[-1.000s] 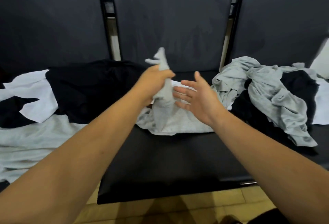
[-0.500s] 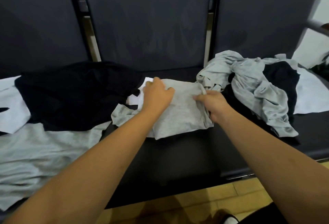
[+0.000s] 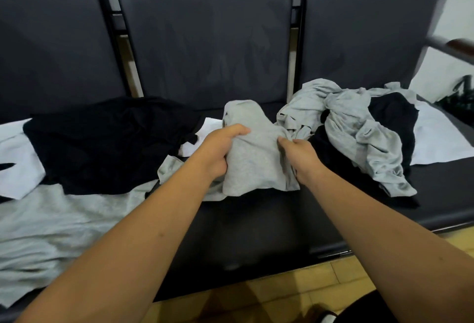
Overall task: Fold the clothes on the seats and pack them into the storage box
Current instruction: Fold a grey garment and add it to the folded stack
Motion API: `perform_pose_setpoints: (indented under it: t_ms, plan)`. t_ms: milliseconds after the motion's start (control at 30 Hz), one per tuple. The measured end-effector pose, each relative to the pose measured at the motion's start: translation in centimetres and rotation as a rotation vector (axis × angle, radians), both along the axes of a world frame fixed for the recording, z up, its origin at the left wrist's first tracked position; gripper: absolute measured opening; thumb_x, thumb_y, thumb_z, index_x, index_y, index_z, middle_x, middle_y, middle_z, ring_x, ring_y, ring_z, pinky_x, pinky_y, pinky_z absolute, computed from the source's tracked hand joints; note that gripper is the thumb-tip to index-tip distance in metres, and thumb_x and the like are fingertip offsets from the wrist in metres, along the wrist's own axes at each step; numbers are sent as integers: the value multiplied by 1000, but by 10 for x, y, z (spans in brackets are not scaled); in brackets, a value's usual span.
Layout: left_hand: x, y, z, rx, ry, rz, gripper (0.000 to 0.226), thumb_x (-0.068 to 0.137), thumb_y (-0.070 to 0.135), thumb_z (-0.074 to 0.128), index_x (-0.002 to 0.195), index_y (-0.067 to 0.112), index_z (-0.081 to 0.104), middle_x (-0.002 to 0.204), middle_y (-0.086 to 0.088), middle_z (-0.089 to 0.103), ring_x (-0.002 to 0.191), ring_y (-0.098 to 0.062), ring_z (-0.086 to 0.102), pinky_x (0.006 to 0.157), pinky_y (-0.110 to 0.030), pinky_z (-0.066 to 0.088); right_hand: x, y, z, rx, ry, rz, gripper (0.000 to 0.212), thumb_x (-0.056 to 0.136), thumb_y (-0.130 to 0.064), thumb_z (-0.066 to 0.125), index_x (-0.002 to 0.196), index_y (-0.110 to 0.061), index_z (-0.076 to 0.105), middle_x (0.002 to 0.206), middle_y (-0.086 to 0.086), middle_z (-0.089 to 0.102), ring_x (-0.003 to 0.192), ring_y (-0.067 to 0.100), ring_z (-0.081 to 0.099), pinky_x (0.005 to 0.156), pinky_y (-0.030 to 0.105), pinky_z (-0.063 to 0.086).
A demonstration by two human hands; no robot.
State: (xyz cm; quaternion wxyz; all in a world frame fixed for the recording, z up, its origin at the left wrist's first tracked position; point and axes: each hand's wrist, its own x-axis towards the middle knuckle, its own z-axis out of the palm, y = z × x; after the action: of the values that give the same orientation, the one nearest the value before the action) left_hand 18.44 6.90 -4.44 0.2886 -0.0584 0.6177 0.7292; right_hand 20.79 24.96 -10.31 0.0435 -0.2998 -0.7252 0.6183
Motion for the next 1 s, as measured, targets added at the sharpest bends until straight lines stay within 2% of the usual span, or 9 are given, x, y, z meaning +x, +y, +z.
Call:
perform_pose_setpoints:
  t_ms: [133, 200, 267, 333, 400, 500, 667, 867, 1000]
  plan:
    - [9, -18, 26, 259, -28, -29, 43, 86, 14, 62, 125, -2, 60, 123, -25, 66, 111, -39, 67, 103, -52, 48, 7, -10, 21, -330, 67, 94, 44, 87, -42, 73, 117, -10, 70, 110, 9, 76, 104, 29, 71, 98, 48, 55]
    - [12, -36, 35, 354, -17, -13, 48, 86, 15, 60, 130, -4, 56, 129, -26, 62, 116, -40, 63, 105, -52, 46, 15, -24, 34, -472, 41, 216, 45, 92, -51, 66, 119, -15, 71, 105, 6, 77, 94, 22, 75, 82, 36, 60]
    - [18, -59, 39, 420, -23, -11, 48, 88, 17, 58, 132, -2, 56, 131, -23, 62, 119, -38, 62, 104, -51, 46, 21, -37, 38, -597, -11, 301, 49, 94, -62, 53, 94, -21, 79, 78, 1, 75, 67, 14, 72, 59, 25, 56]
    - [23, -82, 37, 424, -24, -3, 46, 91, 20, 56, 133, 3, 58, 131, -21, 62, 121, -37, 61, 103, -51, 47, 26, -48, 37, -743, -51, 367, 61, 89, -70, 51, 76, -19, 82, 73, 1, 71, 65, 14, 69, 69, 26, 56]
    - [30, -102, 32, 352, -25, 31, 43, 91, 20, 55, 132, 6, 59, 129, -20, 64, 119, -39, 62, 99, -52, 49, 30, -62, 37, -801, -91, 427, 59, 82, -69, 63, 101, -16, 80, 98, 5, 74, 90, 20, 70, 96, 32, 50]
    - [38, -133, 18, 205, -74, 117, 38, 92, 15, 55, 128, 5, 59, 122, -21, 68, 112, -39, 66, 93, -49, 54, 25, -81, 28, -724, -92, 480, 53, 83, -40, 77, 127, -11, 67, 119, 11, 72, 107, 28, 70, 100, 43, 52]
    - [44, -161, -11, -82, -156, 186, 34, 89, 3, 58, 123, 4, 61, 113, -19, 71, 101, -34, 71, 88, -48, 57, 27, -101, -1, -404, -67, 419, 33, 88, 1, 68, 119, -9, 63, 115, 13, 73, 101, 28, 73, 84, 42, 59]
    - [47, -167, -23, -136, -153, 207, 37, 91, 0, 58, 126, 12, 57, 118, -15, 67, 103, -31, 68, 78, -42, 57, 28, -124, 0, 225, 39, 454, 33, 86, -9, 65, 115, -14, 50, 105, 2, 62, 99, 19, 64, 84, 35, 55]
    - [46, -165, -23, -52, -124, 273, 38, 92, 0, 56, 125, 18, 58, 118, -12, 67, 103, -31, 68, 74, -43, 58, 22, -127, 0, -33, 15, 379, 33, 85, -11, 72, 115, -3, 59, 109, 16, 71, 94, 26, 72, 84, 41, 60]
